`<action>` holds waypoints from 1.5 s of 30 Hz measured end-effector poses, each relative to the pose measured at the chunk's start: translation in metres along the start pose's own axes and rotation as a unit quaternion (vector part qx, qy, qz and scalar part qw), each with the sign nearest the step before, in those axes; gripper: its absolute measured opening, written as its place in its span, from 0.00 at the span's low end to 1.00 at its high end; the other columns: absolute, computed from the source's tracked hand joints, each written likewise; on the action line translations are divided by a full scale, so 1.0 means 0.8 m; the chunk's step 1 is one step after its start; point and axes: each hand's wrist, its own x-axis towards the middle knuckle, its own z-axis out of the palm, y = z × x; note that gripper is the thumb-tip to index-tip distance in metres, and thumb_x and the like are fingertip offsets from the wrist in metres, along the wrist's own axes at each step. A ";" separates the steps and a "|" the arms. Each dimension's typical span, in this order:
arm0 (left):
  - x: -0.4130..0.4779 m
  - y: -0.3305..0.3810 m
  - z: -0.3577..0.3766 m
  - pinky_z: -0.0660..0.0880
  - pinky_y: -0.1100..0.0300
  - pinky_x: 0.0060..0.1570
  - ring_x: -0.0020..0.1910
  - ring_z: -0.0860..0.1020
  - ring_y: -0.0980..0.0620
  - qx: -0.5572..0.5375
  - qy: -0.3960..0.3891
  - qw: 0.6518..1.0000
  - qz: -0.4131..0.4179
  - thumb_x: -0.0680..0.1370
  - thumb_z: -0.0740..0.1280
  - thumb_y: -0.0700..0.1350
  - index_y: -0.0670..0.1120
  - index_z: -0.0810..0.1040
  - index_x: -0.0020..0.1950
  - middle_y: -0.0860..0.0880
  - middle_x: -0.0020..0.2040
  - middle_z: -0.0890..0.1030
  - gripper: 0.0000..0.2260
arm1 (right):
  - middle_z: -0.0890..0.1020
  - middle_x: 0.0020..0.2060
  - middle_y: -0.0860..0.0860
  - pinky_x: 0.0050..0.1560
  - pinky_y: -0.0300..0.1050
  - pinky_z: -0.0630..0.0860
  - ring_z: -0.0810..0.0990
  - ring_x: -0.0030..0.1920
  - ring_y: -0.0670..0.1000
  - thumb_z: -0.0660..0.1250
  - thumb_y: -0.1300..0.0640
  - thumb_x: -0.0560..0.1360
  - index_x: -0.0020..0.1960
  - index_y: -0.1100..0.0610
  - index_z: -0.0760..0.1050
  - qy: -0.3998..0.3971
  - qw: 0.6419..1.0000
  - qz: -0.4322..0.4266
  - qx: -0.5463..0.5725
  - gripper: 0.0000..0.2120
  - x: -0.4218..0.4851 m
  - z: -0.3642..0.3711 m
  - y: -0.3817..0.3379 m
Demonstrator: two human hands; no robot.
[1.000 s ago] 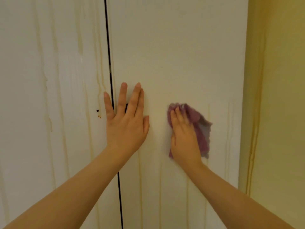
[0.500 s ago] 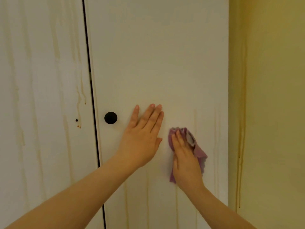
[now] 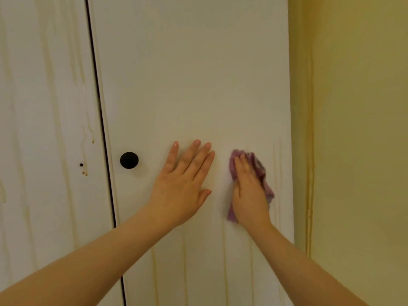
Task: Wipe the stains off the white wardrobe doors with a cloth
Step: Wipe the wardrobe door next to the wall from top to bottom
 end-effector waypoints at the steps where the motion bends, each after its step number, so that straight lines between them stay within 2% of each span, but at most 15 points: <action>1: 0.010 0.005 -0.002 0.46 0.41 0.72 0.73 0.58 0.43 -0.002 0.004 1.000 0.004 0.75 0.52 0.57 0.39 0.63 0.73 0.42 0.73 0.66 0.31 | 0.56 0.72 0.46 0.67 0.26 0.39 0.50 0.71 0.40 0.51 0.69 0.76 0.74 0.57 0.55 0.005 1.000 0.014 0.015 0.27 0.018 -0.009 0.003; 4: 0.037 0.016 -0.006 0.48 0.40 0.71 0.73 0.62 0.43 -0.007 -0.001 1.000 0.012 0.76 0.50 0.57 0.41 0.62 0.73 0.43 0.73 0.67 0.30 | 0.54 0.73 0.47 0.69 0.29 0.41 0.49 0.73 0.44 0.52 0.61 0.75 0.74 0.59 0.53 -0.034 0.999 0.011 0.023 0.27 0.029 -0.027 0.013; 7: 0.050 0.022 -0.008 0.47 0.39 0.71 0.72 0.64 0.43 0.010 -0.038 0.999 0.005 0.76 0.48 0.56 0.43 0.66 0.72 0.45 0.72 0.67 0.29 | 0.40 0.71 0.44 0.71 0.34 0.37 0.43 0.75 0.48 0.51 0.50 0.71 0.72 0.57 0.39 -0.106 0.994 -0.003 -0.015 0.35 -0.017 -0.015 0.019; 9: 0.054 0.030 -0.010 0.39 0.39 0.70 0.75 0.57 0.42 0.041 -0.061 0.997 -0.013 0.78 0.44 0.56 0.44 0.60 0.75 0.45 0.76 0.57 0.29 | 0.44 0.72 0.43 0.71 0.34 0.40 0.48 0.75 0.49 0.52 0.53 0.70 0.72 0.57 0.45 -0.068 0.997 -0.022 0.023 0.33 -0.024 -0.010 0.025; 12: 0.060 0.046 -0.010 0.23 0.38 0.62 0.75 0.34 0.42 0.052 -0.080 0.995 -0.015 0.82 0.41 0.57 0.44 0.31 0.72 0.47 0.75 0.33 0.27 | 0.58 0.71 0.50 0.70 0.31 0.43 0.54 0.72 0.49 0.49 0.60 0.74 0.72 0.62 0.57 0.037 0.999 -0.016 0.006 0.26 0.026 -0.014 0.034; 16: 0.064 0.055 -0.010 0.21 0.39 0.58 0.71 0.27 0.43 0.028 -0.101 0.994 -0.038 0.80 0.39 0.57 0.43 0.27 0.69 0.47 0.69 0.26 0.28 | 0.50 0.74 0.47 0.70 0.32 0.39 0.43 0.71 0.39 0.51 0.70 0.77 0.74 0.56 0.47 0.003 0.999 0.029 0.012 0.29 0.026 -0.008 0.036; 18: 0.063 0.053 -0.010 0.23 0.38 0.60 0.72 0.31 0.44 0.028 -0.071 0.996 -0.041 0.78 0.37 0.56 0.42 0.32 0.72 0.46 0.71 0.30 0.28 | 0.46 0.72 0.42 0.72 0.34 0.40 0.42 0.73 0.40 0.50 0.67 0.76 0.72 0.53 0.44 -0.010 1.000 0.011 0.012 0.29 -0.017 0.002 0.040; 20: 0.068 0.055 -0.012 0.27 0.36 0.63 0.76 0.40 0.43 0.043 -0.045 0.997 -0.039 0.79 0.39 0.56 0.40 0.42 0.76 0.43 0.77 0.41 0.29 | 0.48 0.70 0.39 0.68 0.27 0.40 0.45 0.73 0.40 0.49 0.65 0.76 0.73 0.55 0.48 -0.010 0.999 0.014 0.030 0.27 -0.024 -0.010 0.052; 25: 0.107 0.074 -0.016 0.25 0.36 0.60 0.75 0.35 0.44 0.048 -0.097 0.994 0.008 0.82 0.41 0.57 0.40 0.35 0.76 0.43 0.77 0.38 0.30 | 0.55 0.73 0.48 0.72 0.36 0.44 0.51 0.74 0.46 0.51 0.68 0.79 0.75 0.58 0.52 0.040 0.991 0.111 0.055 0.25 0.059 -0.046 0.093; 30: 0.105 0.077 -0.004 0.25 0.37 0.59 0.75 0.34 0.44 0.053 -0.109 0.993 0.013 0.83 0.43 0.56 0.39 0.34 0.75 0.42 0.76 0.35 0.30 | 0.54 0.71 0.40 0.68 0.27 0.46 0.52 0.72 0.39 0.51 0.58 0.78 0.73 0.51 0.54 0.060 0.990 0.093 0.088 0.23 -0.022 -0.015 0.093; 35: 0.108 0.083 -0.001 0.24 0.37 0.58 0.75 0.35 0.43 0.047 -0.091 0.995 0.000 0.82 0.43 0.56 0.38 0.32 0.74 0.42 0.76 0.35 0.31 | 0.62 0.71 0.48 0.71 0.33 0.48 0.57 0.72 0.45 0.53 0.70 0.78 0.73 0.60 0.59 0.074 0.983 0.122 0.116 0.24 0.053 -0.050 0.097; 38: 0.105 0.080 0.003 0.23 0.35 0.58 0.75 0.35 0.44 0.051 -0.076 0.996 0.009 0.82 0.42 0.56 0.39 0.29 0.70 0.42 0.77 0.36 0.30 | 0.53 0.71 0.45 0.70 0.32 0.45 0.50 0.71 0.42 0.54 0.67 0.78 0.74 0.59 0.53 0.021 0.996 0.062 0.065 0.25 0.037 -0.044 0.096; 41: 0.103 0.077 0.007 0.24 0.35 0.60 0.75 0.36 0.44 0.051 -0.058 0.997 0.010 0.82 0.42 0.55 0.39 0.30 0.70 0.42 0.77 0.37 0.29 | 0.48 0.68 0.38 0.71 0.35 0.46 0.49 0.73 0.44 0.53 0.62 0.76 0.70 0.50 0.48 -0.001 0.994 0.084 0.063 0.26 -0.044 -0.018 0.118; 43: 0.105 0.079 0.005 0.25 0.36 0.60 0.75 0.35 0.44 0.058 -0.067 0.996 0.008 0.82 0.41 0.55 0.39 0.30 0.72 0.43 0.77 0.36 0.29 | 0.54 0.69 0.38 0.69 0.29 0.49 0.55 0.73 0.45 0.52 0.61 0.76 0.70 0.47 0.54 0.025 0.990 0.104 0.093 0.24 -0.081 -0.011 0.133; 45: 0.102 0.078 0.007 0.26 0.35 0.62 0.76 0.38 0.44 0.067 -0.063 0.996 0.018 0.81 0.39 0.54 0.39 0.36 0.75 0.43 0.77 0.39 0.29 | 0.60 0.69 0.44 0.68 0.29 0.51 0.61 0.72 0.49 0.53 0.65 0.77 0.71 0.55 0.62 0.058 0.989 0.117 0.075 0.23 -0.082 -0.015 0.139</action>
